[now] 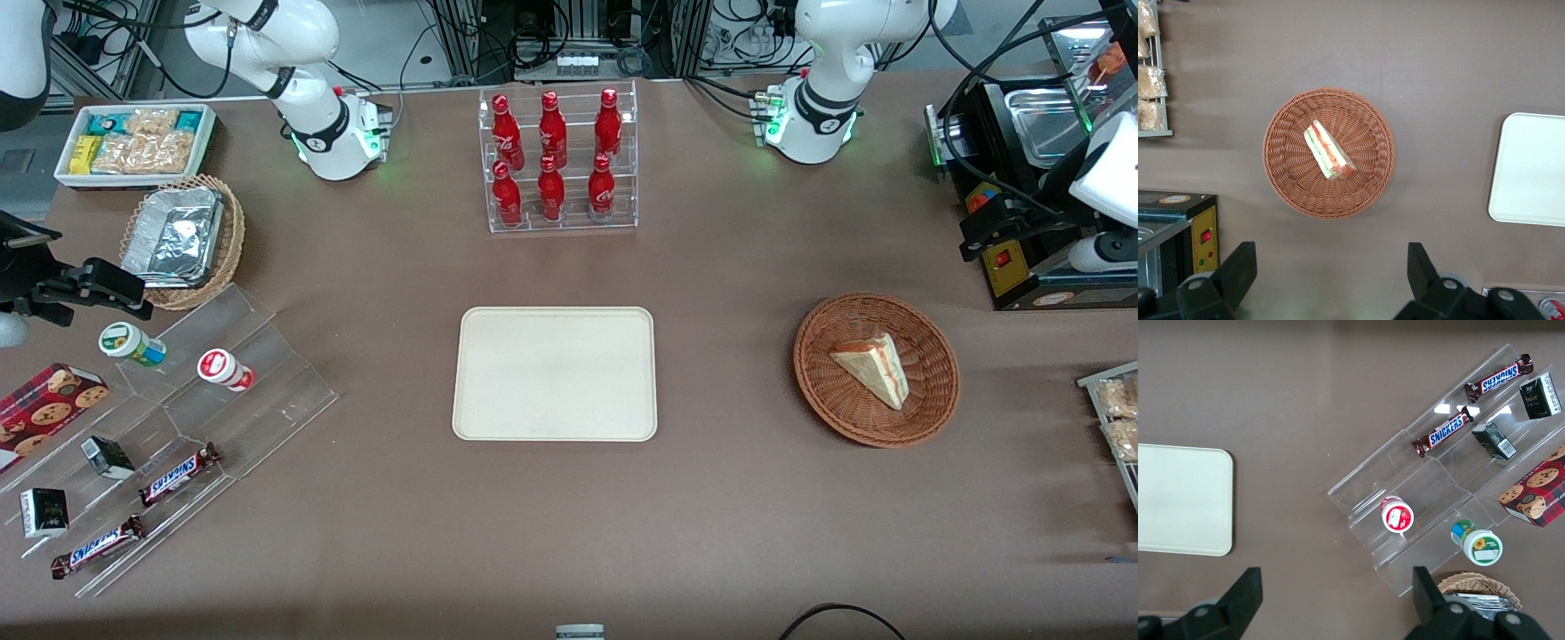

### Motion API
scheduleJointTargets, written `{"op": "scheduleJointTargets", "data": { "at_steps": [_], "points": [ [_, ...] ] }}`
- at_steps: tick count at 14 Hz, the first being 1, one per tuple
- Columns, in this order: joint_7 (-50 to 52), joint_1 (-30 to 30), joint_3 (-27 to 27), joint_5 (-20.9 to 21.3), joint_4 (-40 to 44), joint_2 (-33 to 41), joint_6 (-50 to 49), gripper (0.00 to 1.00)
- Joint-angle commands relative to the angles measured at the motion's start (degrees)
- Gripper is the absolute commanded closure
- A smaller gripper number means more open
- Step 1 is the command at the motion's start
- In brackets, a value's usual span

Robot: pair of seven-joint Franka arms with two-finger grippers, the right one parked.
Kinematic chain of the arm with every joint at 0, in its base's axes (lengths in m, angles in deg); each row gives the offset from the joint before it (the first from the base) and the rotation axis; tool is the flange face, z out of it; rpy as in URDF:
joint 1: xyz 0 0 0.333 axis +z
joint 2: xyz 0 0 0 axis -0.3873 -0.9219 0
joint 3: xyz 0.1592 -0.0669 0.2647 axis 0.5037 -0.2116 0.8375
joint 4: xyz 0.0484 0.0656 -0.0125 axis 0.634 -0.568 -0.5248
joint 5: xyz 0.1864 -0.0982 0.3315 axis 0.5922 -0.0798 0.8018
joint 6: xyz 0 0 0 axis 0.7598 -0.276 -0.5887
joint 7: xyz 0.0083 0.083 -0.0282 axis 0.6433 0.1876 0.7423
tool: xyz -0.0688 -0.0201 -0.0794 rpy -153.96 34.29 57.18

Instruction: Place sandwich from basket to tray

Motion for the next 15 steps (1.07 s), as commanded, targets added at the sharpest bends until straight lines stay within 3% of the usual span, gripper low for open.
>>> {"op": "scheduleJointTargets", "data": {
  "at_steps": [1,8,15],
  "points": [
    [0.68,0.23,0.08,-0.89,2.17,-1.04,-1.86,0.00],
    [-1.69,0.75,0.26,-0.82,0.68,-1.74,-3.78,0.00],
    [3.65,9.54,0.61,-0.64,-0.64,-6.13,-3.27,0.00]
  ]
}}
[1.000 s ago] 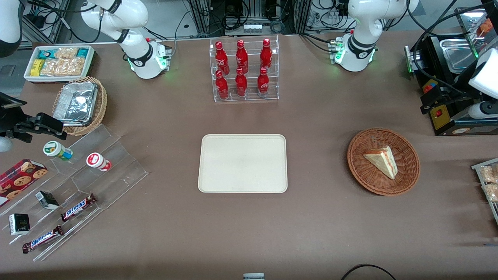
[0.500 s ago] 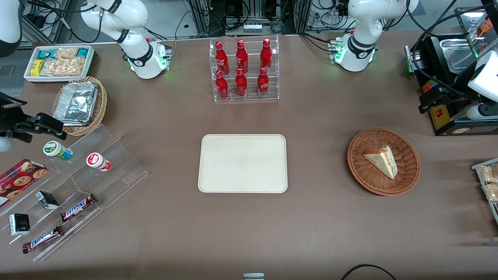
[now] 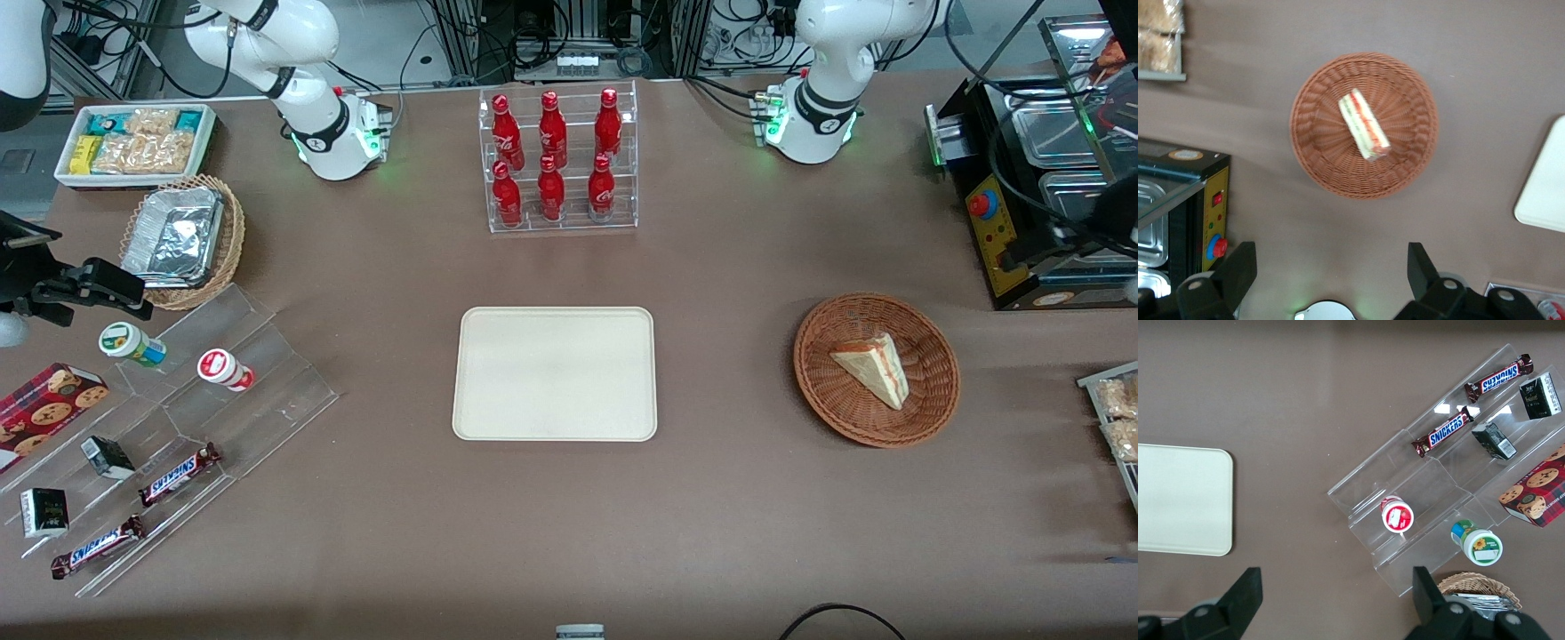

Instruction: Place sandwich from basket to tray

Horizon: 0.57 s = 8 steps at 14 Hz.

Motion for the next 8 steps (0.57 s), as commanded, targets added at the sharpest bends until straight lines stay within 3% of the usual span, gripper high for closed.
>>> {"op": "scheduleJointTargets", "data": {
  "at_steps": [1,8],
  "points": [
    [5.53,1.16,-0.67,0.35,-1.12,-1.82,1.45,0.00],
    [22.41,1.43,-0.67,0.35,-17.80,-1.83,21.47,0.00]
  ]
}}
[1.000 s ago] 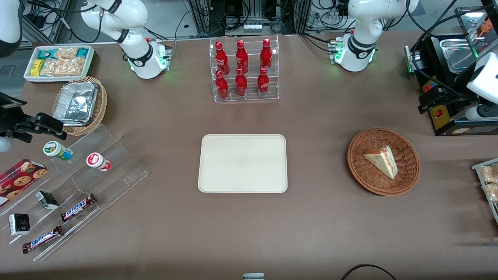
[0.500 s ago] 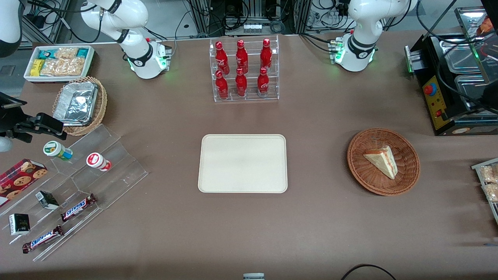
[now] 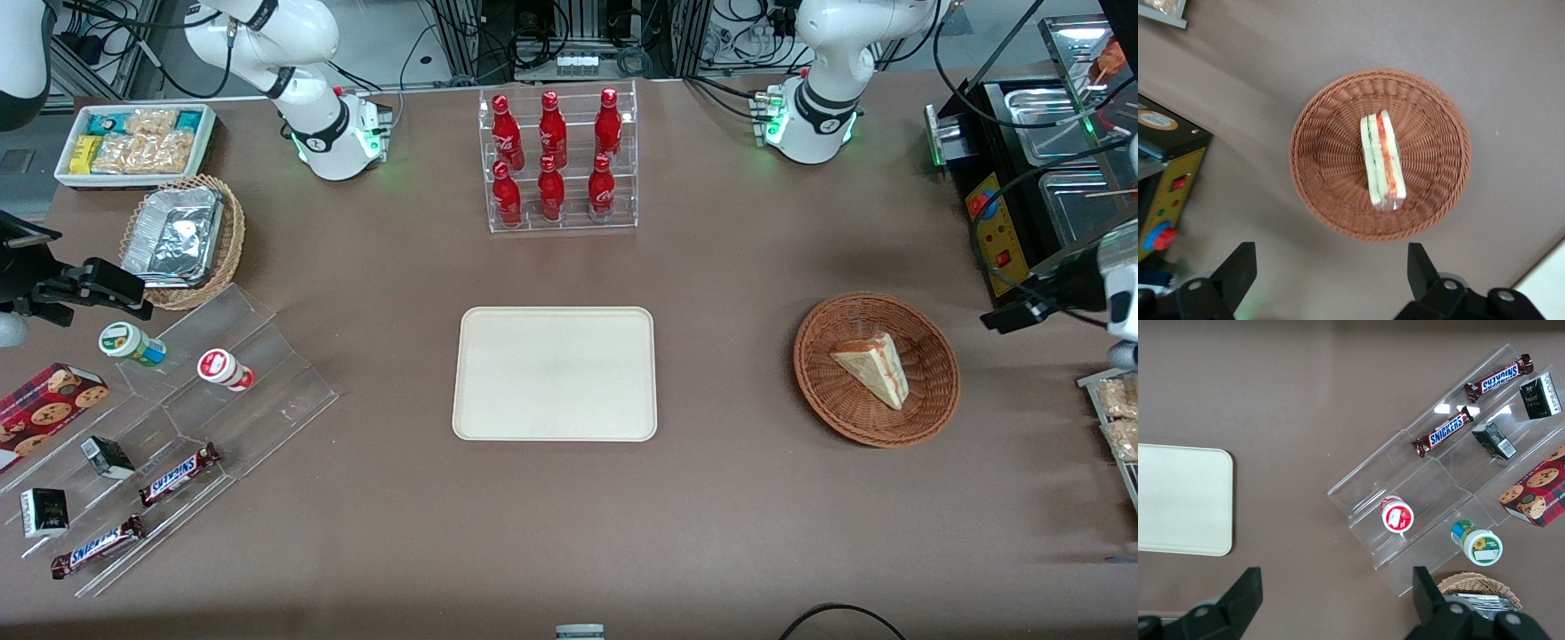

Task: Place sandwich from basket to tray
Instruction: 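Lower the open left gripper over the sandwich in the wicker basket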

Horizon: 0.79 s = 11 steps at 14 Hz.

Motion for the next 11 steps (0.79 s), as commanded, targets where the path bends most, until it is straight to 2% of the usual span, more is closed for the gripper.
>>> {"op": "scheduleJointTargets", "data": {
  "at_steps": [1,6,11],
  "points": [
    [4.51,0.36,-0.45,0.43,-8.55,1.75,9.09,0.00],
    [12.42,-1.39,-0.72,-0.10,-17.36,-2.10,25.01,0.00],
    [14.52,-2.80,-0.72,-0.63,-20.36,-6.32,31.18,0.00]
  ]
}}
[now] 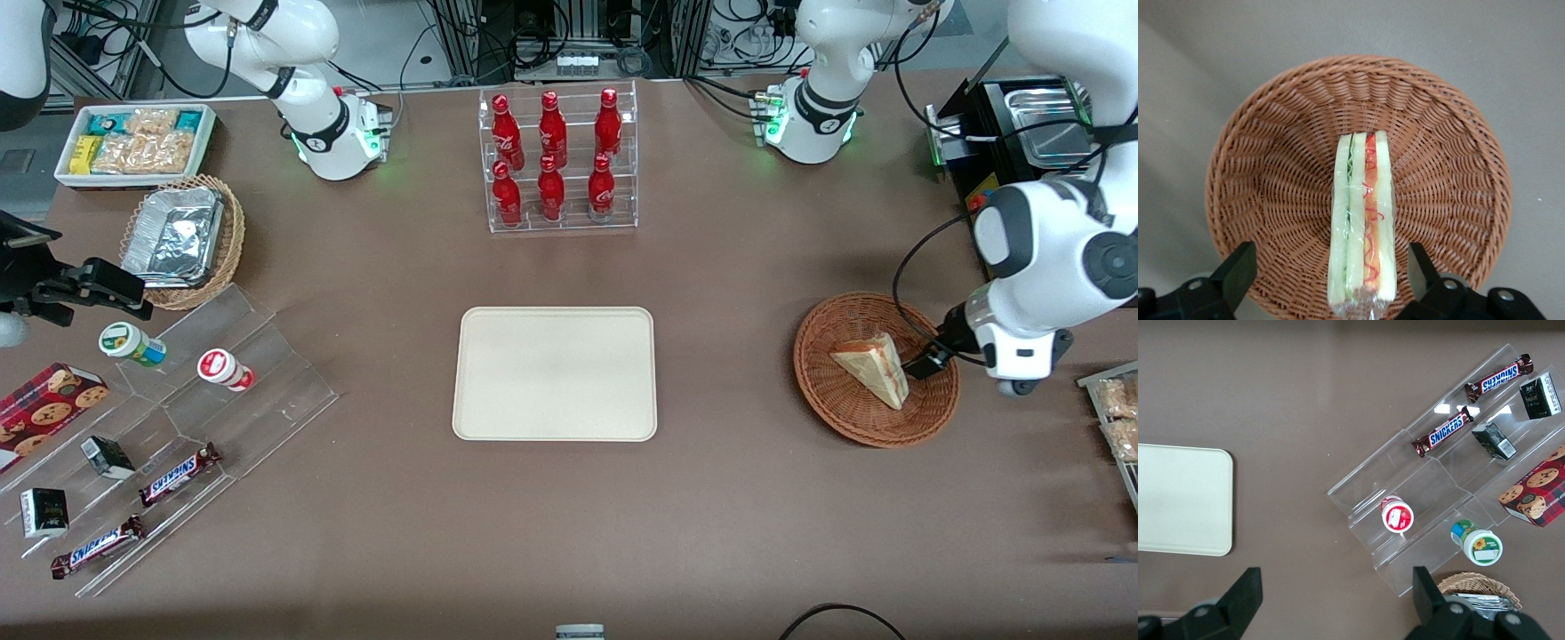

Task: Place sandwich from basket to tray
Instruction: 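Lower the open left gripper over the sandwich in the wicker basket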

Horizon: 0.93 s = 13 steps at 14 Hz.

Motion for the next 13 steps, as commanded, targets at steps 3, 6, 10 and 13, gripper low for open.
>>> {"op": "scheduleJointTargets", "data": {
  "at_steps": [3,6,10,13],
  "points": [
    [2.80,-2.51,0.10,-0.39,-0.73,-2.72,3.78,0.01],
    [2.98,-3.22,0.19,-0.39,-2.04,-6.06,8.26,0.07],
    [3.59,-3.48,0.19,-0.30,-2.84,-6.24,8.45,0.19],
    [3.42,-4.18,0.19,0.66,-2.93,-6.07,7.84,0.33]
  ]
}}
